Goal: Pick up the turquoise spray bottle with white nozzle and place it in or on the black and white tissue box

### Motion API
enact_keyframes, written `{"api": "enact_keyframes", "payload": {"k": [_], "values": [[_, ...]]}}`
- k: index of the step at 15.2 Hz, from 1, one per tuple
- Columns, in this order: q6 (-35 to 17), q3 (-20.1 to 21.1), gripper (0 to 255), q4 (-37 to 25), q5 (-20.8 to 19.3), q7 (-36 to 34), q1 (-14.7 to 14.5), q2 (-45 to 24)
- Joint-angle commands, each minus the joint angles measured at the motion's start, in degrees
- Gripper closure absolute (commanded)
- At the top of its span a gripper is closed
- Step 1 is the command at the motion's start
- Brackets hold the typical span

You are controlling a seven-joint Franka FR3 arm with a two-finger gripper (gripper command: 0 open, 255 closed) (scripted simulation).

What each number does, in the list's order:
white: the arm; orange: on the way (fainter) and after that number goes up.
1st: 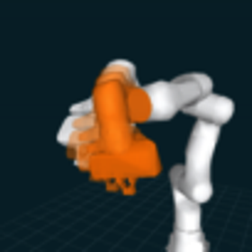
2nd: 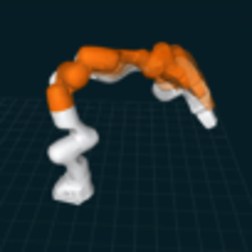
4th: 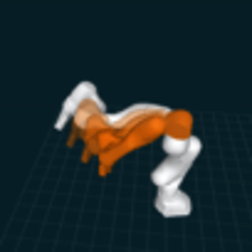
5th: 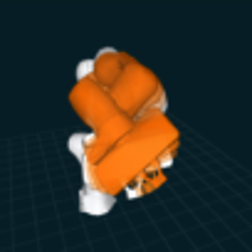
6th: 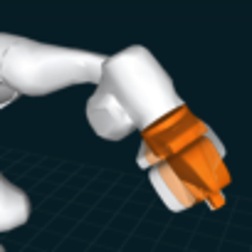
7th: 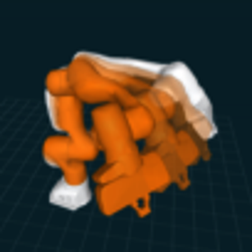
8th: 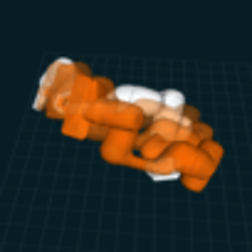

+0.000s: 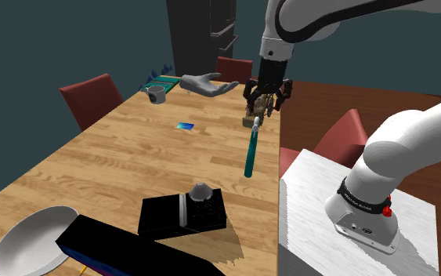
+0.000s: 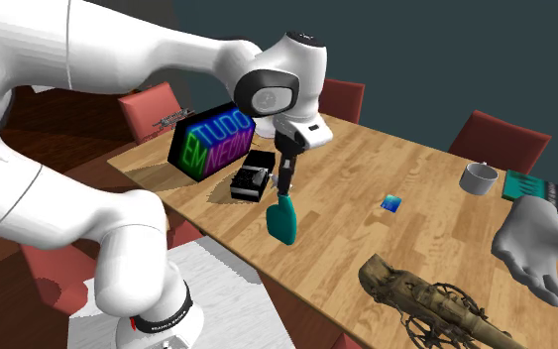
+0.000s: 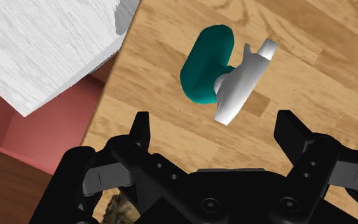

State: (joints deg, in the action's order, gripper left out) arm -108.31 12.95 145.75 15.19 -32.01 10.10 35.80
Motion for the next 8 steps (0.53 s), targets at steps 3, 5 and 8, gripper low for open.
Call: {"api": "enact_keyframes", "payload": {"k": [3,5,8], "values": [[-7.8,3.1,0,2.1,2.1,-8.6,2.0,-3.0],[-9.6,3.5,0,3.2,2.4,-8.5,1.9,-3.6],[-12.2,4.1,0,4.8,2.9,-8.4,1.7,-4.7]]}}
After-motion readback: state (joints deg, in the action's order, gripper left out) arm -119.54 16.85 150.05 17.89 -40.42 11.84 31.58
